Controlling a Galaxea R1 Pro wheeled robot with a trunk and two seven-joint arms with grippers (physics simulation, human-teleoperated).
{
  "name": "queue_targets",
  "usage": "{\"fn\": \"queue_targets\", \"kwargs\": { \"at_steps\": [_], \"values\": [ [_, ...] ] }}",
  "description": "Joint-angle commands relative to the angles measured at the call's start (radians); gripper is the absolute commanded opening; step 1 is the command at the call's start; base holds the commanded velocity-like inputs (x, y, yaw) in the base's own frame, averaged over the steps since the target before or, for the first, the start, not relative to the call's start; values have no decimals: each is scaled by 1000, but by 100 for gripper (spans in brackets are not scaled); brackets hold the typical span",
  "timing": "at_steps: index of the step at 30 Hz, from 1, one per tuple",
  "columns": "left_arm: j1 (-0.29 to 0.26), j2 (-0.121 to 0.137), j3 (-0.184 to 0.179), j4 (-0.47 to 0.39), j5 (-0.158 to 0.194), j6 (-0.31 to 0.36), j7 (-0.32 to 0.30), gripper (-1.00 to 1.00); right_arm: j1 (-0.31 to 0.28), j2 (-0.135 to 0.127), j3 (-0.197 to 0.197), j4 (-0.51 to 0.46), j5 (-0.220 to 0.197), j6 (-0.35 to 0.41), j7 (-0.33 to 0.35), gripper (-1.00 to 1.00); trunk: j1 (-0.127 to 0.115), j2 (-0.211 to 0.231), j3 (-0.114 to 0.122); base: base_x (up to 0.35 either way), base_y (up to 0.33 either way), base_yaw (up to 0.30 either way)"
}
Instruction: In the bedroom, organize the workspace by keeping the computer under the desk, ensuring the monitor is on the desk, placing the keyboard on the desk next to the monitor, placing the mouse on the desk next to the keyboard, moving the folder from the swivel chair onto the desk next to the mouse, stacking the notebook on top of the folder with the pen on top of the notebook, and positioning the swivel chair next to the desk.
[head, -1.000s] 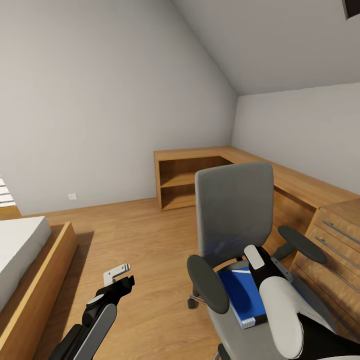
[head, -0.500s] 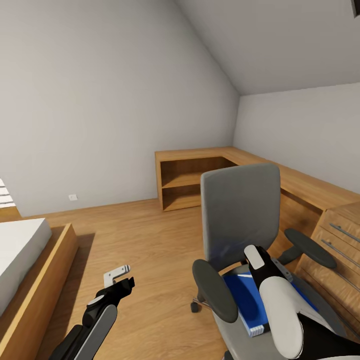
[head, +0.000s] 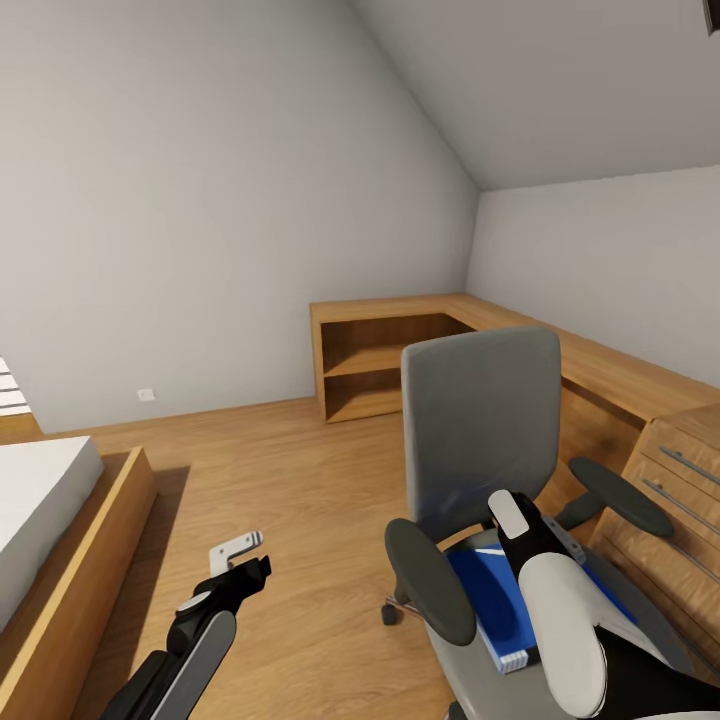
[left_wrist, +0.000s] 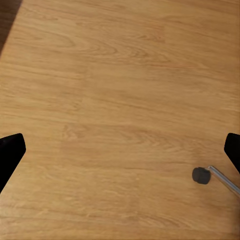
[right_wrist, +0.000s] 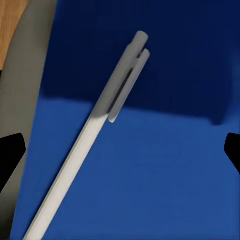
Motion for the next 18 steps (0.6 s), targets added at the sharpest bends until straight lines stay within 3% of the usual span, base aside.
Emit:
{"fn": "queue_targets", "kwargs": {
  "at_steps": [1,18],
  "values": [
    [-1,1,-3,-1,7,1,8,100,0,1,-4,-3,2,10,-2,100,0,-1,-1,0,0,0],
    [-1,1,-5,-9,6,1,8,100,0,0,33,-3,1,11,9,100,0,-1,-1,0,0,0]
  ]
}}
